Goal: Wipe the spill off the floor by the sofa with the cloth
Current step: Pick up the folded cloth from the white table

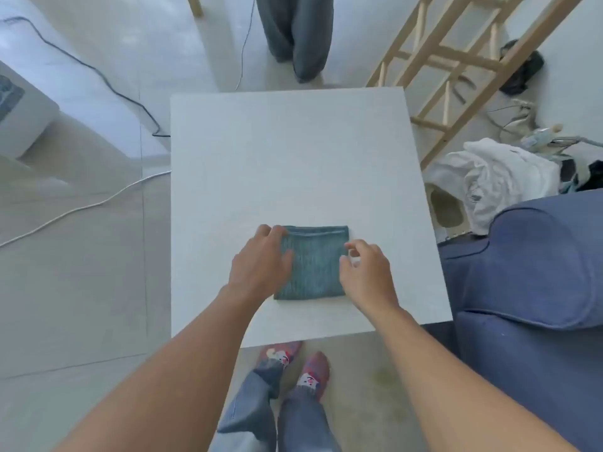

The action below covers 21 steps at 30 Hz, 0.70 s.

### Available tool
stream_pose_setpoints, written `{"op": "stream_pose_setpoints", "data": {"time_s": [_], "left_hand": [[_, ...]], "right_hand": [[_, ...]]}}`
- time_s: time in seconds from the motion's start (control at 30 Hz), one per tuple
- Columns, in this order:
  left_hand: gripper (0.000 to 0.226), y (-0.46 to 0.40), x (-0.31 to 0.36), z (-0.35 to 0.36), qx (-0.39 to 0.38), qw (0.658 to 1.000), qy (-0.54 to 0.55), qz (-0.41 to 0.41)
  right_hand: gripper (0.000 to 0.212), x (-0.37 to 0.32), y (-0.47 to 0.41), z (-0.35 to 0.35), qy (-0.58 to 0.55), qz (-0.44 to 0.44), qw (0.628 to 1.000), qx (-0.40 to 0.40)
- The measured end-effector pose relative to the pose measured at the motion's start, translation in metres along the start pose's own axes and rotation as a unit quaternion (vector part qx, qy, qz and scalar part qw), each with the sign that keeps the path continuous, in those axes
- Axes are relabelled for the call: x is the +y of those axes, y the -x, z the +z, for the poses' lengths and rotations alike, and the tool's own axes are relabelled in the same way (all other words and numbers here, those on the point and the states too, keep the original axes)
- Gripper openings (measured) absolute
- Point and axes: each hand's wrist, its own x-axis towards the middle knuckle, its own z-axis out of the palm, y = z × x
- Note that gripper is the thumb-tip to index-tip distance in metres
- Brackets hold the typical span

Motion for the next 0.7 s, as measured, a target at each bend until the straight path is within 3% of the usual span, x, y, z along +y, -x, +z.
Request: {"op": "stream_pose_setpoints", "data": {"time_s": [0.13, 0.27, 0.43, 0.7], "left_hand": [[0.037, -0.034, -0.033, 0.039, 0.092, 0.994, 0.043, -0.025], [0.024, -0.045, -0.046, 0.054, 0.156, 0.985, 0.07, 0.011], [0.014, -0.042, -0.053, 0.055, 0.17, 0.984, 0.038, 0.042], [0.015, -0.037, -0.057, 0.05, 0.209, 0.975, 0.05, 0.063]], "right_hand": [[0.028, 0.02, -0.055, 0.029, -0.014, -0.035, 0.997, 0.065], [0.022, 0.036, -0.068, 0.052, -0.05, -0.045, 0.989, 0.131], [0.011, 0.039, -0.071, 0.059, -0.058, -0.035, 0.984, 0.166], [0.013, 0.04, -0.062, 0.052, -0.122, -0.033, 0.969, 0.211]]}}
